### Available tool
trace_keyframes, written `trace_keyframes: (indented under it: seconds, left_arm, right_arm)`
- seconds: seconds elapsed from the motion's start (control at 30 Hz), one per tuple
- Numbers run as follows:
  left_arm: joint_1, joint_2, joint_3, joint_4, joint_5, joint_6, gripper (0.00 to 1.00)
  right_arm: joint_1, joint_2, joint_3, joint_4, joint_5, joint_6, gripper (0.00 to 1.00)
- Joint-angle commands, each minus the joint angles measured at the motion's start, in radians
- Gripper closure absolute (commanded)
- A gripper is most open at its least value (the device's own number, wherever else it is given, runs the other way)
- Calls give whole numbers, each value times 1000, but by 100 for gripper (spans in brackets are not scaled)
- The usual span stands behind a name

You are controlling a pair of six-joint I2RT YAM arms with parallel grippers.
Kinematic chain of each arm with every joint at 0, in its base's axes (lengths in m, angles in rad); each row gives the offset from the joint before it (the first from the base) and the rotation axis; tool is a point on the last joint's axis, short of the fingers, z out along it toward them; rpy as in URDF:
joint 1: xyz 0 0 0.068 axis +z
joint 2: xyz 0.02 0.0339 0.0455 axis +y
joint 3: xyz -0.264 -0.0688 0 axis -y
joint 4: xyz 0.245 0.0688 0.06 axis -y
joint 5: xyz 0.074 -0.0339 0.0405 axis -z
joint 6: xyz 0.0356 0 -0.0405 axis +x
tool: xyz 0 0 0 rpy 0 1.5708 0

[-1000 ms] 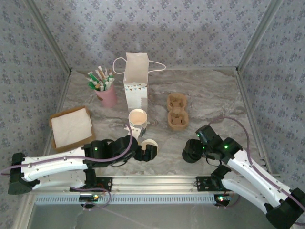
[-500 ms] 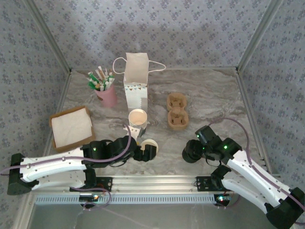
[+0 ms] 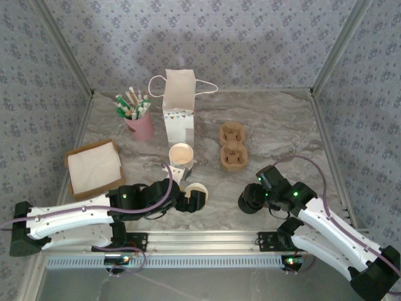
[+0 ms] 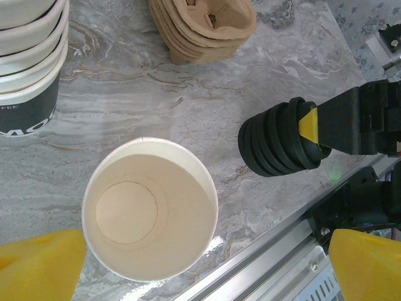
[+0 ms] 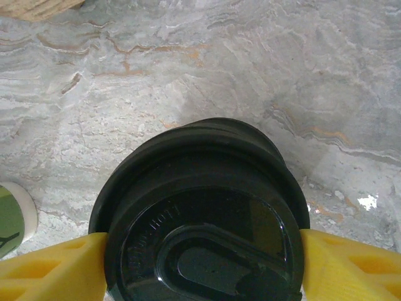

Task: Pack the takeout coffee

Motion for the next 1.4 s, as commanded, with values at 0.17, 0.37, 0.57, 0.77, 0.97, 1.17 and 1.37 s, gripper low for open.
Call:
trace_keyframes:
  seconds: [0.17, 0.37, 0.57, 0.77, 0.97, 1.17, 1.37]
  left_arm:
    - [-7, -21, -5, 15, -25, -7, 1]
    - [-8, -25, -10, 15, -27, -13, 1]
    - [-7, -43, -17, -28, -78, -48, 0]
    - [2, -100, -53, -59, -108, -99, 0]
    - [81, -180, -121, -125, -51, -189, 9]
    - [181, -296, -215, -157, 18, -249, 28]
    - [255, -344, -289, -140, 99, -262, 35]
  right_arm:
    - [7, -4, -8, -5, -7, 22, 27]
    - [8, -12, 30, -52, 9, 13, 27]
    - [14, -17, 71, -94, 18, 1, 27]
    - [26, -20, 123, -137, 34, -11, 28]
    - [52, 0, 210, -184, 49, -51, 28]
    - [102, 71, 320, -210, 55, -105, 29]
    - [181, 192, 430, -209, 54, -153, 29]
